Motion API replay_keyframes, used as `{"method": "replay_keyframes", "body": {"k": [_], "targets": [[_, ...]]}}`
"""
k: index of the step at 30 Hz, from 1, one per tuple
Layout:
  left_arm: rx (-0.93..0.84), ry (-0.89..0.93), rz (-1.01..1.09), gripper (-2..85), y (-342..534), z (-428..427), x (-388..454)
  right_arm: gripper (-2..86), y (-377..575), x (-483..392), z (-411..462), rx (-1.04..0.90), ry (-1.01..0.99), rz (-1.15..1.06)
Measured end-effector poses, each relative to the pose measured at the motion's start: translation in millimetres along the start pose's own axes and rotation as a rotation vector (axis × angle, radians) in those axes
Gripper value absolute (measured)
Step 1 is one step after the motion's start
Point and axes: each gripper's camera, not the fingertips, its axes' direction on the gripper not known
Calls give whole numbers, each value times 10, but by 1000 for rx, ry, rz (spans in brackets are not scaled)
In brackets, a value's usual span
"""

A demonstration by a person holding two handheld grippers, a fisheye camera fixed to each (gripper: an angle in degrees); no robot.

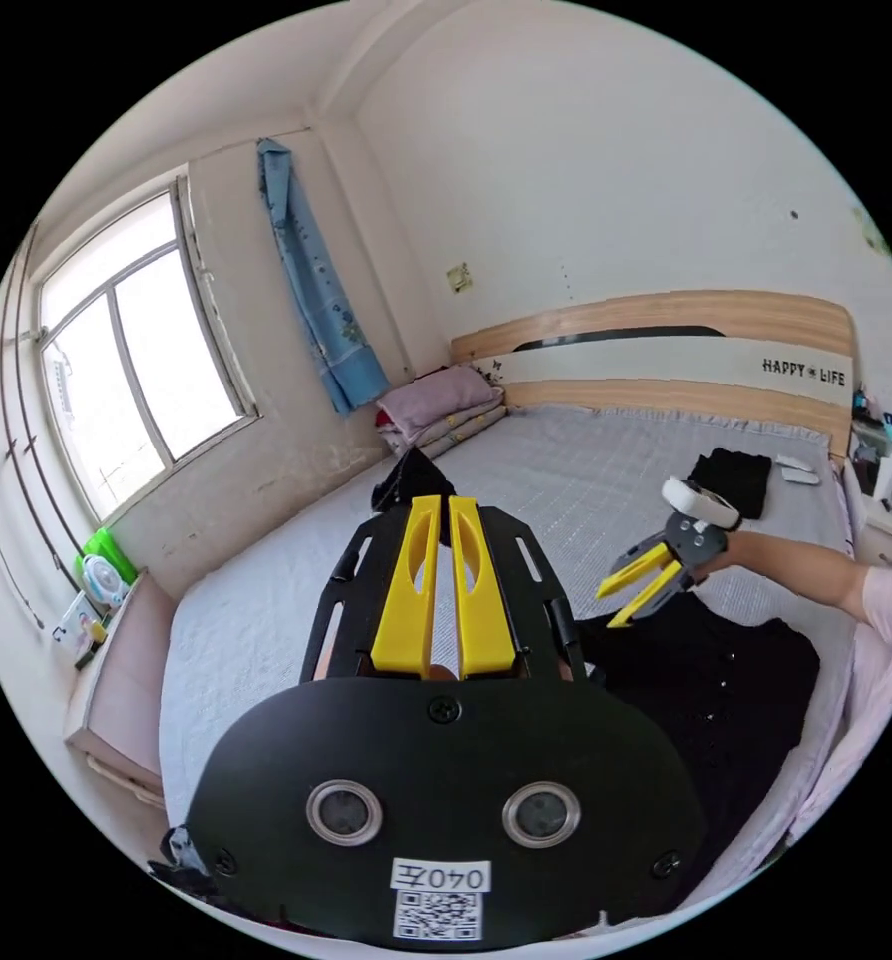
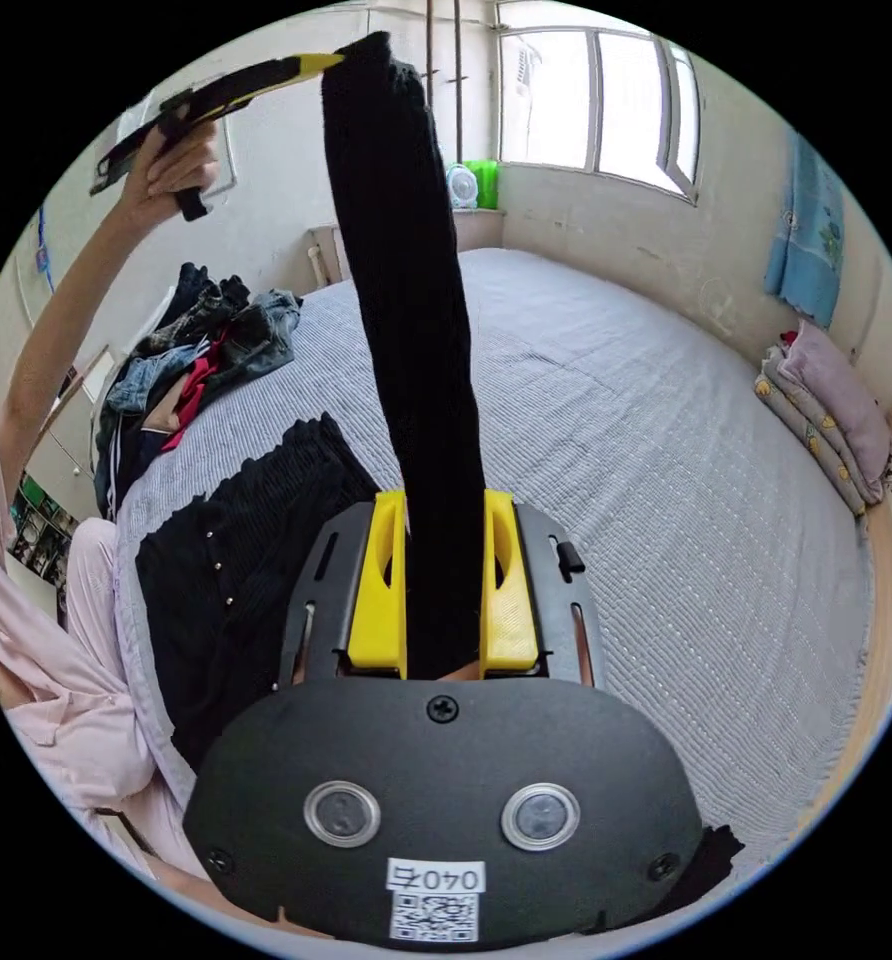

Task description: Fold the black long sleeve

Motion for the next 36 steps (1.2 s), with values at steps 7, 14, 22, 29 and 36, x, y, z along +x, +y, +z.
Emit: {"method": "replay_keyframes", "body": {"k": [7, 14, 22, 29, 36], "targets": [[41, 122, 50, -10, 51, -323, 81, 116, -17, 444, 122, 219, -289, 134], [17, 116, 61, -10, 169, -397, 193, -5, 24, 417, 410, 189, -402, 47], [-13, -51, -39, -10, 351, -264, 347, -10, -85, 417, 125, 179, 109, 179], [-51, 9, 213, -10, 1054, -630, 1517, -10, 672, -629, 260, 28, 291, -55], [-216, 156, 422, -11, 2158, -1100, 3122, -9, 1621, -1509, 846, -194, 148, -84]]}}
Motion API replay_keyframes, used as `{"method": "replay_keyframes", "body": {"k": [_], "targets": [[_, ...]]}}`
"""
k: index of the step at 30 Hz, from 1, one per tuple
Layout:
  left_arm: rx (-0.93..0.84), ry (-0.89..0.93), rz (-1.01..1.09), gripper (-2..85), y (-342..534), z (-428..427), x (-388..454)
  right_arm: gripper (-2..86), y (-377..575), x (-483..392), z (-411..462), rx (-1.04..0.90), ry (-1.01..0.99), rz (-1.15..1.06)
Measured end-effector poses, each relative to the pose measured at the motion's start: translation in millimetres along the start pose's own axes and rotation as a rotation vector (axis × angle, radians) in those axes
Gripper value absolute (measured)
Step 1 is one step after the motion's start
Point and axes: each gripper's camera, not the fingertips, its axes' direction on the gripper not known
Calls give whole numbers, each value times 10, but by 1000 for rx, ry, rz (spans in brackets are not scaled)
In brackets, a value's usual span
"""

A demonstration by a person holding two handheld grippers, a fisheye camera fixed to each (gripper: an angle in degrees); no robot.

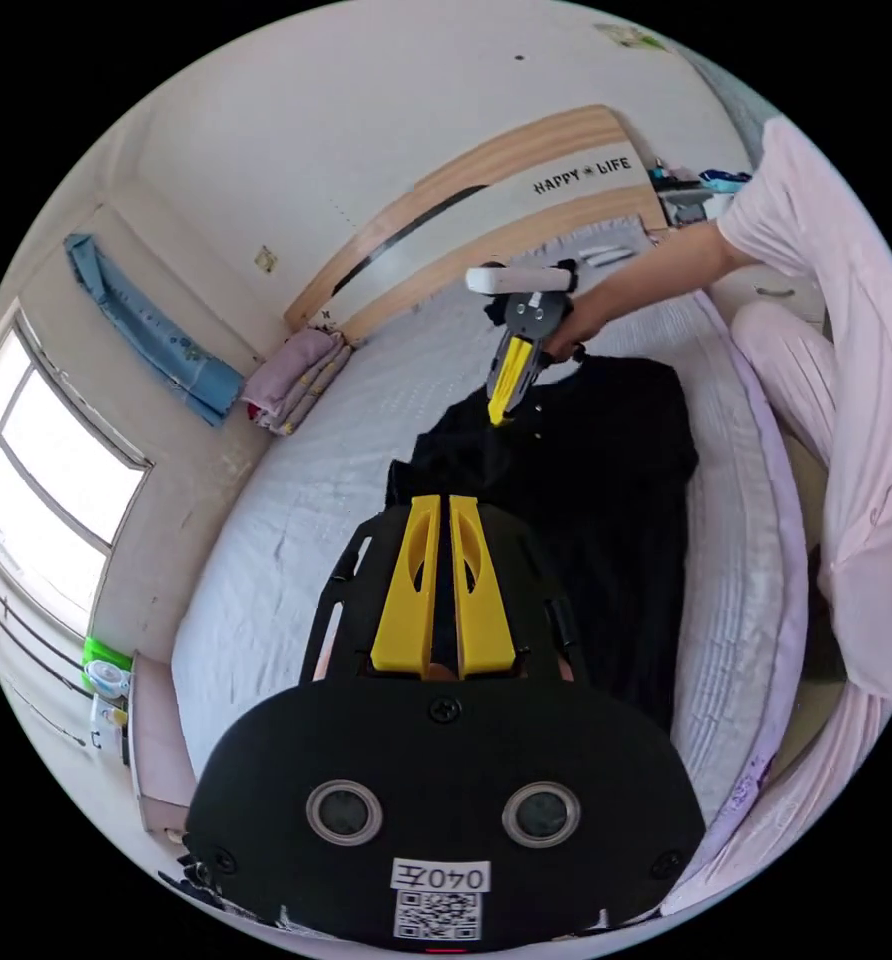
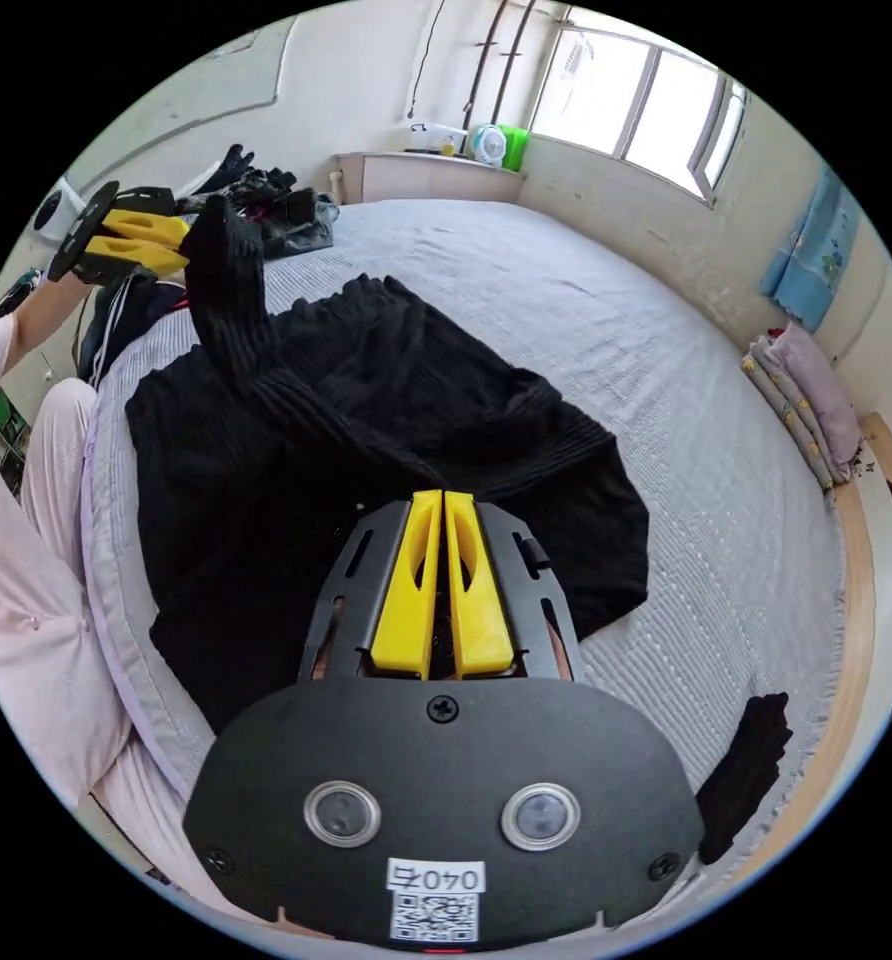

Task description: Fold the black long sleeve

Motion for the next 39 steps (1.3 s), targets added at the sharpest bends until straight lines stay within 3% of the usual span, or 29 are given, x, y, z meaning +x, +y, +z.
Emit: {"method": "replay_keyframes", "body": {"k": [5, 10, 17, 24, 28, 33, 39], "targets": [[2, 9, 29, -12, -142, -27, 560, 4, -156, -93, 5, -62, -17, 69], [-49, -14, 173, -14, -204, -139, 1115, 77, -259, -108, -92, -235, -57, 62], [-150, -98, 343, -15, -111, -201, 1821, 49, -500, -428, -383, -150, -161, 37], [-105, -215, 539, -10, -208, -380, 2183, 27, -1098, -763, -346, -86, -228, -57], [-146, -125, 366, -9, -318, -331, 2029, -5, -1553, -886, -62, -162, -257, -95], [-220, 37, -66, -9, -206, -225, 1423, -9, -1744, -1061, 84, -314, -303, -189], [-192, 42, -212, -8, -65, -174, 1191, -10, -1402, -1380, -220, -472, -276, -353]]}}
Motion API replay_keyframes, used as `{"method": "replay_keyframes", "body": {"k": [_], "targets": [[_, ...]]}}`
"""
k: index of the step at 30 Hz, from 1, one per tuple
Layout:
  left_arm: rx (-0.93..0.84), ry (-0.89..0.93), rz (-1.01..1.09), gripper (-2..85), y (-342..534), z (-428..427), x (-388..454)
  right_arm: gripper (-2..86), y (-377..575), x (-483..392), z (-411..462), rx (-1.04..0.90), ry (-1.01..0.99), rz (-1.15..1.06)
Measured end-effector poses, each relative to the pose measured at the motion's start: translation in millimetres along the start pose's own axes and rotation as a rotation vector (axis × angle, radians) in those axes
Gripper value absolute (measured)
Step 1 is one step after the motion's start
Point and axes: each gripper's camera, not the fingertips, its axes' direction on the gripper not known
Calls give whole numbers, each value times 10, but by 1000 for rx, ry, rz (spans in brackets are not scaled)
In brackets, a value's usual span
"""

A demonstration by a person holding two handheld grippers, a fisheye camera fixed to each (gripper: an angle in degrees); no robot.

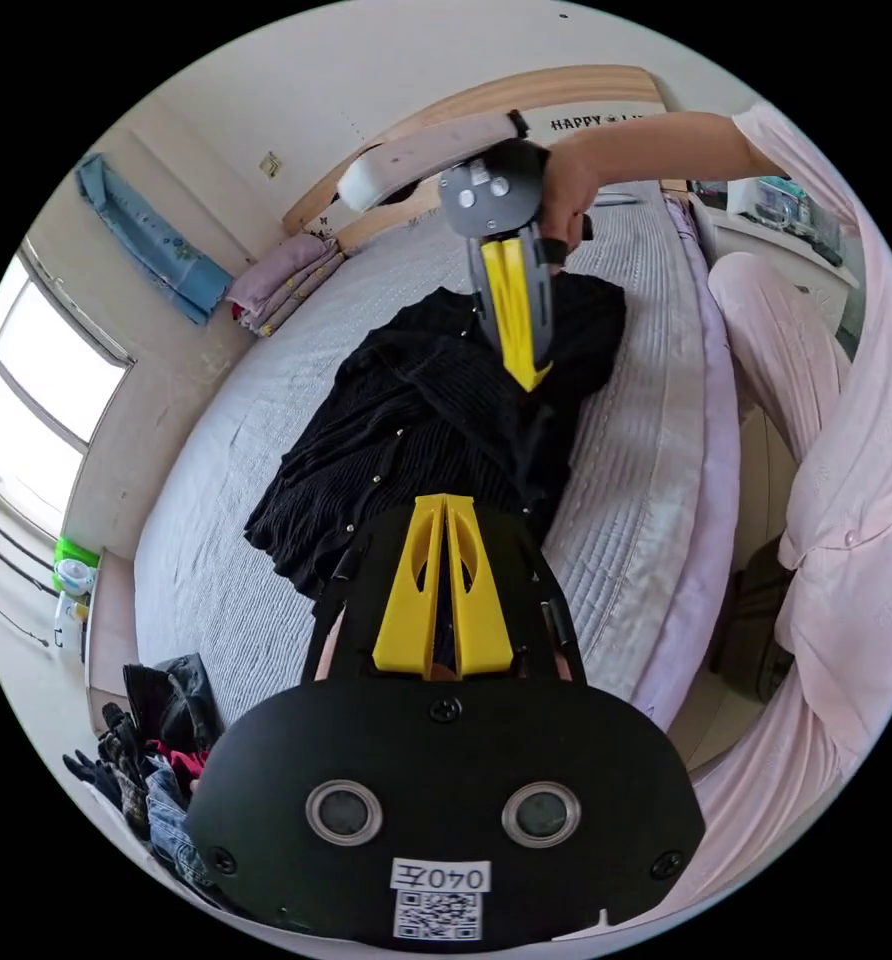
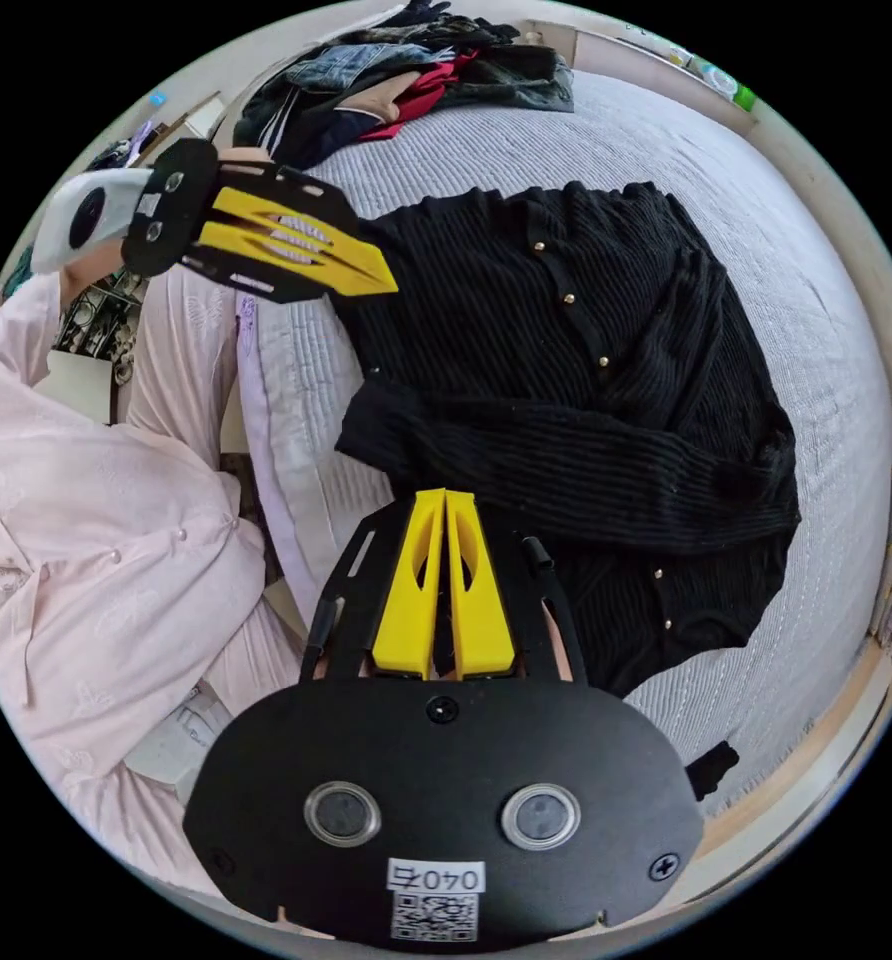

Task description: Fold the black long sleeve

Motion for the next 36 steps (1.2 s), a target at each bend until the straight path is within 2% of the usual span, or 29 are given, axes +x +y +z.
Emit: {"method": "replay_keyframes", "body": {"k": [4, 8, 10, 15, 20, 23, 28, 30, 33, 36], "targets": [[19, 25, -42, -8, -16, 57, -22, -9, 209, -259, 59, -71, 6, -14], [12, 38, -47, -8, -94, 149, -11, 0, 212, -304, -138, 66, 101, 91], [-2, 81, -69, -7, -165, 223, -73, 19, 189, -257, -178, 126, 98, 159], [-72, 349, -190, 21, -465, 601, -418, 64, 230, -162, -97, 232, 22, 290], [-168, 404, -221, 20, -695, 917, -503, 54, 274, -234, 9, 267, 7, 337], [-223, 336, -195, -4, -803, 1007, -434, 51, 232, -295, 54, 278, -10, 336], [-253, 233, -4, -11, -985, 653, -516, 46, 67, -456, 29, 321, -49, 292], [-332, 177, 91, -11, -1027, 579, -585, 44, -26, -514, 31, 330, -72, 270], [-430, 150, 64, -14, -999, 745, -635, 42, -82, -557, 5, 323, -14, 284], [-422, 54, 8, -14, -910, 729, -670, 24, 70, -452, -182, 363, 93, 360]]}}
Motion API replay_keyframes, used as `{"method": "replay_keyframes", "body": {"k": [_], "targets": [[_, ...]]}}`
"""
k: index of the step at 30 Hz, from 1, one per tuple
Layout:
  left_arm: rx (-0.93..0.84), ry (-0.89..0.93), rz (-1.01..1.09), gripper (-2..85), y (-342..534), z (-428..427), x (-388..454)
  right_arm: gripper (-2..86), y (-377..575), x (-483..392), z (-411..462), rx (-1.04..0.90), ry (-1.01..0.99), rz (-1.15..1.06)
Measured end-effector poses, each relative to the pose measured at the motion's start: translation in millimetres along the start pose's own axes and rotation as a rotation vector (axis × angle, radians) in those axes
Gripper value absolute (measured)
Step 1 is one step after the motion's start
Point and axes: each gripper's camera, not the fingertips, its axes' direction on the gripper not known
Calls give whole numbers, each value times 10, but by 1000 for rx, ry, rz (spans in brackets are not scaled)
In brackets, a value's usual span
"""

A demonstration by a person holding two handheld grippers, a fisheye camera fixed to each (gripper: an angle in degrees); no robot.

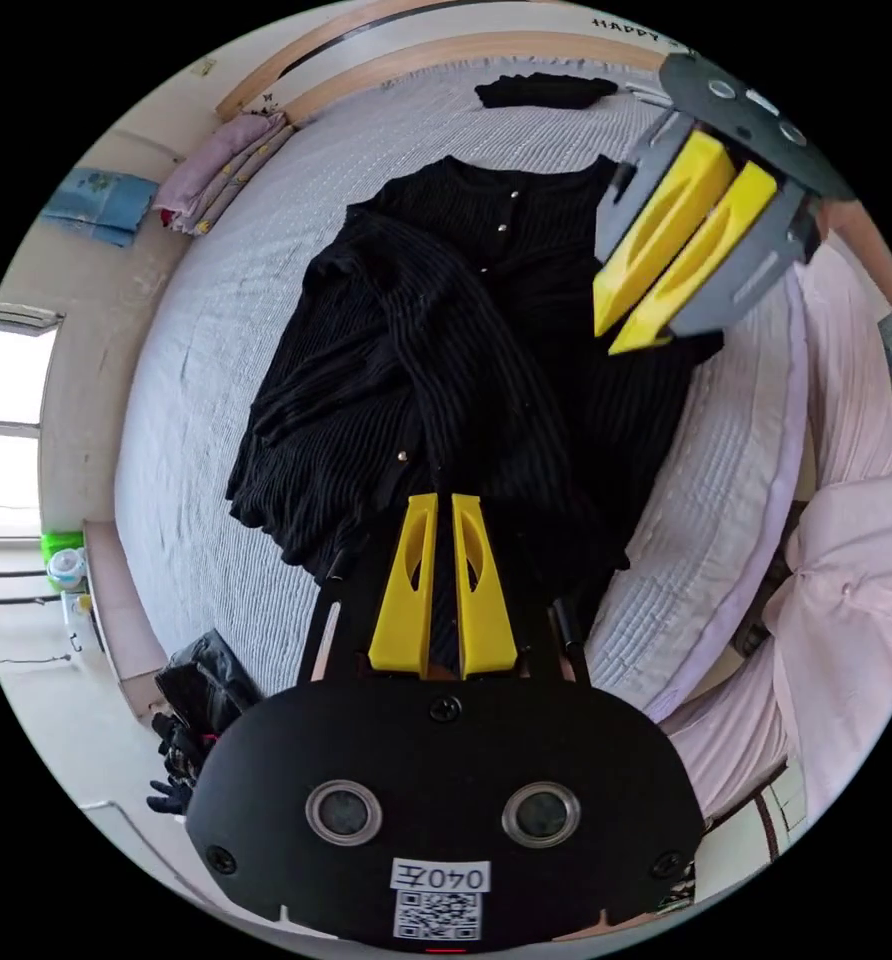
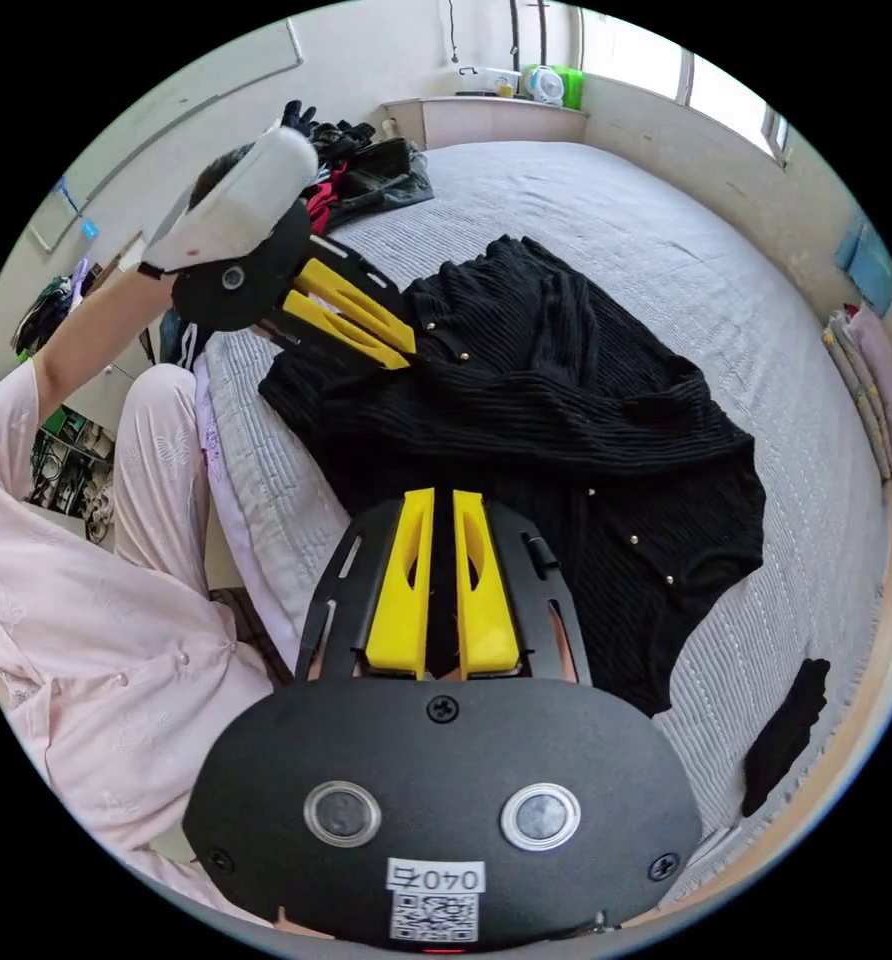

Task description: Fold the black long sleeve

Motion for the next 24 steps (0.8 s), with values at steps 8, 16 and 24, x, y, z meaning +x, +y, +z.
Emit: {"method": "replay_keyframes", "body": {"k": [8, 16, 24], "targets": [[186, 79, -39, -9, 180, -274, 138, -9, -569, 912, 230, 3, 154, 229], [85, 113, 90, -9, 68, 264, 409, -9, -1216, 1475, 1020, -68, 199, 443], [162, 95, 39, -9, 318, 4, 238, 34, -1242, 1417, 814, -122, 178, 313]]}}
